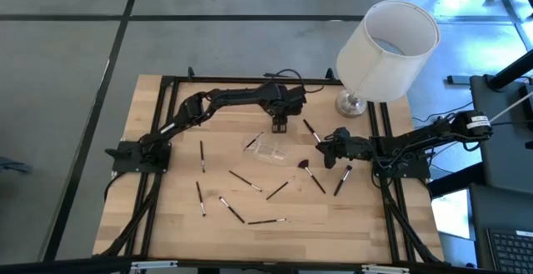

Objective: Put items in baskets/containers
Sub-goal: Put the eyeshadow brush into the transparent organizer

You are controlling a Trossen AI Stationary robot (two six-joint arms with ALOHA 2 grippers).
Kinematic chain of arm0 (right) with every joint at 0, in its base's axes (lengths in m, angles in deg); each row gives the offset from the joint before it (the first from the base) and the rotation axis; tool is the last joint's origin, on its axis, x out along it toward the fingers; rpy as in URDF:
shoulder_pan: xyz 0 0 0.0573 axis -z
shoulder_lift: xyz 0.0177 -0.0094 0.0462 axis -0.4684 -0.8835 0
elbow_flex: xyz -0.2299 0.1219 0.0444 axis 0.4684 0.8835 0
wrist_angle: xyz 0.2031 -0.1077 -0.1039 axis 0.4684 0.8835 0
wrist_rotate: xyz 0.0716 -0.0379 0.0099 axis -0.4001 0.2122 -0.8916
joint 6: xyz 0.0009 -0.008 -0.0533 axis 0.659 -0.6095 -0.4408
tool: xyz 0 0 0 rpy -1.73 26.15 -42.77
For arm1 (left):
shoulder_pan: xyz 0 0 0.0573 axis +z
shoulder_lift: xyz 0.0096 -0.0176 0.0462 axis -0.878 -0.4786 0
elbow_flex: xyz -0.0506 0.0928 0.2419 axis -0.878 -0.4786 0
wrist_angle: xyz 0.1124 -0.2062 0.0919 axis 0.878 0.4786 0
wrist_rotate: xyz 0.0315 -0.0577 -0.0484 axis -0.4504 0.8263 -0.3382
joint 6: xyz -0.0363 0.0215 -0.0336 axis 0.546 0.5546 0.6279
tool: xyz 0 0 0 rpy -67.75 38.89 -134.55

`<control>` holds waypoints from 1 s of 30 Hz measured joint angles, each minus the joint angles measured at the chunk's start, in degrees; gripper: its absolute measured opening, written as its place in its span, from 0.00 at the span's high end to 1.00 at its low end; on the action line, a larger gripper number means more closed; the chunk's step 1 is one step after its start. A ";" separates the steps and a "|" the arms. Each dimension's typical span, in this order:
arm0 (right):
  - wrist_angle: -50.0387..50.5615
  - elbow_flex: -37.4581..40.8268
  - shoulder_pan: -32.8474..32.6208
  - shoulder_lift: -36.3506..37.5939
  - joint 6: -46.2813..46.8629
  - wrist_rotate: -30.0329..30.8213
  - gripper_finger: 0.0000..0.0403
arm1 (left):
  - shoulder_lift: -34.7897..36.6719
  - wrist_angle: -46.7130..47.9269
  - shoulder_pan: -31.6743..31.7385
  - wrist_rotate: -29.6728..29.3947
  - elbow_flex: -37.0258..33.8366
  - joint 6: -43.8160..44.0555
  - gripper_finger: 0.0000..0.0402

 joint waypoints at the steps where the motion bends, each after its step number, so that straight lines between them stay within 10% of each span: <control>1: 0.04 0.00 0.00 0.00 0.00 -0.04 0.77 | 0.00 0.68 -0.09 0.00 0.87 -0.80 0.60; 20: 0.57 0.00 0.00 0.00 -0.05 -1.42 0.77 | -3.87 3.98 -0.54 3.72 2.05 -3.33 0.56; 30: 0.57 0.00 0.00 0.00 -0.02 -1.35 0.77 | -3.74 4.98 -0.56 1.83 1.92 -0.31 0.79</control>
